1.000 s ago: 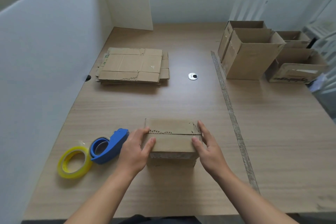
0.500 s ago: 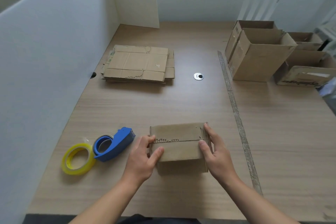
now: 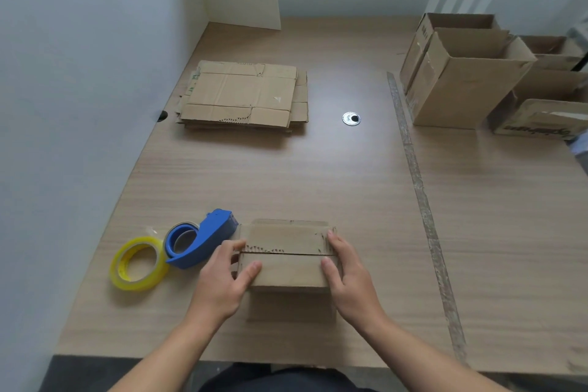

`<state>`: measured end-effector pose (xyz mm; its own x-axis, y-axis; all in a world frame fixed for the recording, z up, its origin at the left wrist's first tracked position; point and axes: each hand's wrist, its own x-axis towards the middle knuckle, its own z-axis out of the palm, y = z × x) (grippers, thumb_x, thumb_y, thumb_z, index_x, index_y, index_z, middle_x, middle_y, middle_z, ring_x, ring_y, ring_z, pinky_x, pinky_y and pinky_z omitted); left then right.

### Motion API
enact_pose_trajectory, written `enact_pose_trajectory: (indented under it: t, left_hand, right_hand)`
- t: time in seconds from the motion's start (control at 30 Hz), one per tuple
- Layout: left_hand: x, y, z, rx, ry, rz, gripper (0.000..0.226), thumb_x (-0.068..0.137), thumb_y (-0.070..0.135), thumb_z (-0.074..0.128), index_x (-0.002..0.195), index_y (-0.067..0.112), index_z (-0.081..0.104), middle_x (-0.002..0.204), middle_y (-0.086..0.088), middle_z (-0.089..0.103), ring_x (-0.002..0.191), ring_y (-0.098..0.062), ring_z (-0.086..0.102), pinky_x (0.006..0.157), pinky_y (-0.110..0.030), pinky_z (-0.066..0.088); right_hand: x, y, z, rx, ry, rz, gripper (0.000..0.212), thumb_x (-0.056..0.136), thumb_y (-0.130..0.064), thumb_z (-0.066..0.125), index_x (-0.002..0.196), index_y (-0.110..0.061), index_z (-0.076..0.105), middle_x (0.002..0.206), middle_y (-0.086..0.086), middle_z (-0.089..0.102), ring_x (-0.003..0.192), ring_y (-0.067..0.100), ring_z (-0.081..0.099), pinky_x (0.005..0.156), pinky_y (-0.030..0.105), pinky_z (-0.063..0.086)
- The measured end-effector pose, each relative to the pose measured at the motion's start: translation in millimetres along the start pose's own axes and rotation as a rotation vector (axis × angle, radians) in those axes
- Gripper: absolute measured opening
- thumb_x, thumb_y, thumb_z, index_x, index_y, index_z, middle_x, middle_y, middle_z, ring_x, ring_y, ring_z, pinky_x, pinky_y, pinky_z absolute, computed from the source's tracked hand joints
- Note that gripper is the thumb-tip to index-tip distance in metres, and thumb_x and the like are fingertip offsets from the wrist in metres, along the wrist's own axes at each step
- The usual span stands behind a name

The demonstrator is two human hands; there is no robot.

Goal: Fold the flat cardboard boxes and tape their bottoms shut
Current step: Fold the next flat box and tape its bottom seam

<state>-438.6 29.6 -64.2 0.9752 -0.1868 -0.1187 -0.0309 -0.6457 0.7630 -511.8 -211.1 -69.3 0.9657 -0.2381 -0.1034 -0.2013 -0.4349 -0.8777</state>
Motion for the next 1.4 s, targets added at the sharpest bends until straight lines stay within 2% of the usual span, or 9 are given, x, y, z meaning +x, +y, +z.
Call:
enact_pose_trajectory:
  t: [0.1,0.23,0.3,0.37,0.5,0.7,0.9,1.13,1.4]
  left_hand:
    - [5,3,1,0.065,0.006,0.025,0.04,0.087,0.043,0.07,0.121,0.025,0.056,0.112,0.015,0.053,0.101,-0.008,0.057,0.085,-0.031,0.052]
    - [10,9,7,0.102,0.055,0.046,0.033,0.089,0.041,0.069,0.114,0.021,0.06,0.107,0.011,0.054,0.097,-0.011,0.056,0.082,-0.032,0.051]
    - [12,13,10,0.103,0.07,0.052,0.031,0.09,0.04,0.068,0.113,0.02,0.06,0.106,0.009,0.054,0.096,-0.012,0.056,0.082,-0.033,0.05]
    - [14,16,11,0.099,0.068,0.046,0.032,0.09,0.04,0.068,0.114,0.02,0.059,0.106,0.009,0.054,0.096,-0.012,0.056,0.082,-0.034,0.05]
    - [16,17,7,0.098,0.025,0.037,0.032,0.09,0.042,0.067,0.113,0.023,0.058,0.106,0.009,0.054,0.097,-0.012,0.057,0.084,-0.033,0.05]
    - [34,5,-18,0.183,0.111,0.047,0.04,0.094,0.033,0.063,0.13,0.017,0.054,0.119,0.0,0.059,0.111,-0.022,0.054,0.097,-0.038,0.043]
    - [63,-26,-43,0.646,-0.032,-0.161,0.066,0.097,0.045,0.051,0.155,0.035,0.021,0.132,-0.01,0.052,0.121,-0.033,0.047,0.101,-0.043,0.039]
    - [69,-42,-35,0.678,-0.089,-0.202,0.068,0.099,0.046,0.047,0.154,0.047,0.006,0.116,-0.007,0.042,0.095,-0.024,0.048,0.082,-0.038,0.046]
    - [70,-62,-30,0.712,-0.125,-0.139,0.085,0.101,0.049,0.041,0.132,0.055,-0.038,0.098,-0.007,0.048,0.079,-0.026,0.054,0.061,-0.036,0.044]
  right_hand:
    - [3,2,0,-0.002,0.004,0.009,0.046,0.1,-0.026,0.056,0.138,-0.044,0.038,0.149,-0.01,0.042,0.137,-0.007,0.033,0.109,0.004,0.019]
    - [31,-8,-12,-0.324,0.019,0.019,0.045,0.097,-0.033,0.058,0.141,-0.031,0.05,0.158,0.002,0.031,0.147,0.023,0.023,0.118,0.039,0.025]
    - [40,-21,-13,-0.557,-0.002,-0.12,0.045,0.096,-0.039,0.058,0.139,-0.029,0.053,0.161,0.003,0.027,0.15,0.029,0.016,0.118,0.048,0.023]
    - [43,-32,-5,-0.641,-0.106,-0.284,0.05,0.097,-0.045,0.054,0.143,-0.026,0.051,0.161,0.003,0.029,0.151,0.03,0.015,0.12,0.048,0.016]
    - [42,-36,14,-0.697,-0.217,-0.318,0.052,0.101,-0.054,0.039,0.149,-0.036,0.039,0.163,-0.01,0.022,0.152,0.015,0.009,0.121,0.035,-0.004]
    - [39,-38,16,-0.678,-0.116,-0.329,0.041,0.096,-0.049,0.055,0.135,-0.034,0.059,0.152,-0.005,0.044,0.146,0.021,0.031,0.121,0.039,0.011]
    - [38,-39,18,-0.707,-0.105,-0.321,0.037,0.091,-0.038,0.067,0.127,-0.03,0.066,0.144,0.002,0.053,0.138,0.029,0.044,0.116,0.047,0.026]
    - [41,-37,19,-0.709,-0.088,-0.312,0.037,0.088,-0.042,0.069,0.124,-0.031,0.068,0.142,0.0,0.053,0.135,0.028,0.044,0.111,0.041,0.025]
    - [44,-36,19,-0.769,-0.083,-0.304,0.043,0.087,-0.059,0.053,0.123,-0.038,0.065,0.141,-0.006,0.052,0.132,0.021,0.036,0.107,0.038,0.022]
